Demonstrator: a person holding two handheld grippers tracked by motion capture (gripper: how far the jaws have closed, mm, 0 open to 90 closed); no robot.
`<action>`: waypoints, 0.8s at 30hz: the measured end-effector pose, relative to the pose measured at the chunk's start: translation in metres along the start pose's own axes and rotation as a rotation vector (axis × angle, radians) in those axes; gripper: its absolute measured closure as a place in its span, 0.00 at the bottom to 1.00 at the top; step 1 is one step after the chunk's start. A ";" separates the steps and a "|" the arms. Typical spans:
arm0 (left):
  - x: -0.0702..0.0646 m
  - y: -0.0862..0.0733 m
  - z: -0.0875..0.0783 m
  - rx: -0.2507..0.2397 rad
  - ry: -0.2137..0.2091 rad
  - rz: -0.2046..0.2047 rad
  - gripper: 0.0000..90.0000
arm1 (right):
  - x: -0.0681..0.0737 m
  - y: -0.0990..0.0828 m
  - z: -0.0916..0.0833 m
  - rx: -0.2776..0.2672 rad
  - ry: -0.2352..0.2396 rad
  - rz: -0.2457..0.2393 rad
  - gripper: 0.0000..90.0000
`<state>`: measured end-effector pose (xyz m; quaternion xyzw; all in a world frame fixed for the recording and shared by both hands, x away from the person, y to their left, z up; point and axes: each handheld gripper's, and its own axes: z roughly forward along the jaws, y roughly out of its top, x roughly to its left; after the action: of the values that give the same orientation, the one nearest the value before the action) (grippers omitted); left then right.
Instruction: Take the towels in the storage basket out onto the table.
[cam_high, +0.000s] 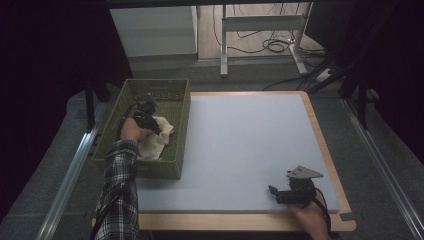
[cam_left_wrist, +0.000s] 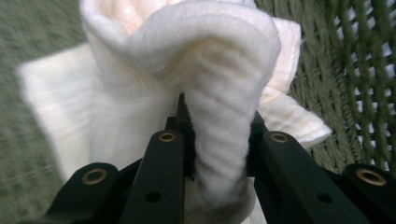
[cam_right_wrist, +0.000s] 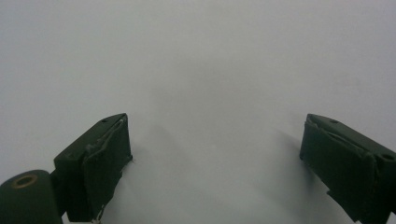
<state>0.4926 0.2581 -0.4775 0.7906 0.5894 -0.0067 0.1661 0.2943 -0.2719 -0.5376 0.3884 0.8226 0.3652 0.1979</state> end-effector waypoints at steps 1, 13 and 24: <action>-0.001 0.000 -0.005 -0.016 0.005 0.005 0.86 | 0.000 0.000 0.000 0.000 0.000 0.000 0.10; -0.013 -0.008 -0.057 -0.163 0.027 0.080 0.85 | 0.000 0.000 0.000 0.000 -0.001 0.001 0.10; -0.024 -0.016 -0.090 -0.267 0.011 0.139 0.85 | 0.000 0.000 0.000 0.000 -0.002 0.001 0.10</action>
<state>0.4541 0.2642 -0.3917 0.8005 0.5296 0.0873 0.2666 0.2941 -0.2716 -0.5376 0.3893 0.8222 0.3649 0.1984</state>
